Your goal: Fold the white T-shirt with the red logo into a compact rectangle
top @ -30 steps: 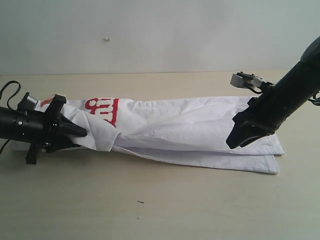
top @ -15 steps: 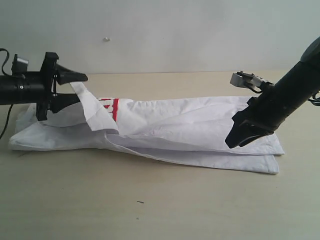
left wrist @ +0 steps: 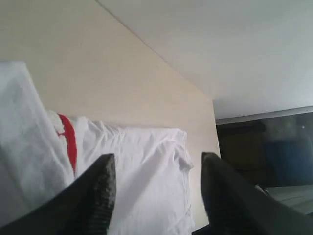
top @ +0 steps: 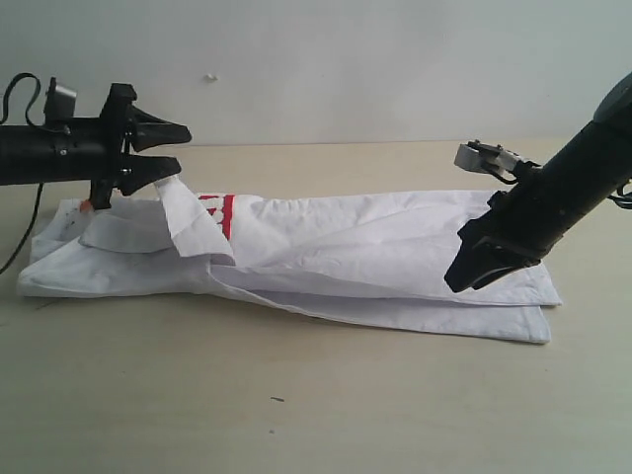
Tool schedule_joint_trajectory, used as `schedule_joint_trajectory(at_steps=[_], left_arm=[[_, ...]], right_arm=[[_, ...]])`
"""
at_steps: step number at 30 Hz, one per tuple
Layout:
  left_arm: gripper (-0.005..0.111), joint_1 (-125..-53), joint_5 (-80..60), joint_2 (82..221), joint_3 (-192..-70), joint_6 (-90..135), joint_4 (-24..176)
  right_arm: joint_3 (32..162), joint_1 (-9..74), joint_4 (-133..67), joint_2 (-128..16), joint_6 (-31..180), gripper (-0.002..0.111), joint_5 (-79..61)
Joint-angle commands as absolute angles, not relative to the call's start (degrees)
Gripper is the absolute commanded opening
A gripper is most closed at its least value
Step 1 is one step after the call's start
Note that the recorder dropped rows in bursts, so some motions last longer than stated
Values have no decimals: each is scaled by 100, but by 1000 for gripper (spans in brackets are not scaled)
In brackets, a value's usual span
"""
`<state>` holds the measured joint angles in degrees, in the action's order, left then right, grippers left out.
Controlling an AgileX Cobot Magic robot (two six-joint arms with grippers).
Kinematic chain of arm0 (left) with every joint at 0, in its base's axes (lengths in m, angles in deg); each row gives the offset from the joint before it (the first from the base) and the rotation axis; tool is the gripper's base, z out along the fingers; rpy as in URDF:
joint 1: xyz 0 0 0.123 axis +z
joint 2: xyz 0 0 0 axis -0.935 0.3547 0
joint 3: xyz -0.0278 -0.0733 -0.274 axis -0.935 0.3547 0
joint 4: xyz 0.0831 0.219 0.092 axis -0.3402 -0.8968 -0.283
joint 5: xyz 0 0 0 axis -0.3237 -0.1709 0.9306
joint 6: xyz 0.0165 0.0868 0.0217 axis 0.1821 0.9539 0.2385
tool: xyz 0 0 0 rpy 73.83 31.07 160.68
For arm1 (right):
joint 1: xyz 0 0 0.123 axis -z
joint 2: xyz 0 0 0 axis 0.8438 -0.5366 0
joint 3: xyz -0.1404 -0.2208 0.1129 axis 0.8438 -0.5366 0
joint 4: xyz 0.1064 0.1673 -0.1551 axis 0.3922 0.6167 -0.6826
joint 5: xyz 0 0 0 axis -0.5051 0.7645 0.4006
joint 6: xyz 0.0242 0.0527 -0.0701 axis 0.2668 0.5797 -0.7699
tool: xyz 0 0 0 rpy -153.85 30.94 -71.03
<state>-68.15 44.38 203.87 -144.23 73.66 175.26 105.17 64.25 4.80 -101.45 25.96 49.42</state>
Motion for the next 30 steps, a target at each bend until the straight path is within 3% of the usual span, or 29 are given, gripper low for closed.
schedule_joint_trajectory(at_steps=[1,4,7,13,20,30], left_arm=[[51,-6274,4760,20107,-14447,7650,17594],[39,-5874,5017,20013,-14447,7610,17223],[0,-5694,4743,19983,-14447,6994,15532],[0,-6197,4322,20060,-14447,6688,14469],[0,-7203,2916,20060,-14447,6281,13444],[0,-8300,1368,20060,-14498,6293,13468]], right_arm=[[10540,6454,533,-10134,2542,41,4891],[10540,6454,533,-10134,2542,41,4867],[10540,6454,533,-10134,2542,41,4836],[10540,6454,533,-10134,2542,41,4820],[10540,6454,533,-10134,2542,41,4820],[10540,6454,533,-10134,2542,41,4820]])
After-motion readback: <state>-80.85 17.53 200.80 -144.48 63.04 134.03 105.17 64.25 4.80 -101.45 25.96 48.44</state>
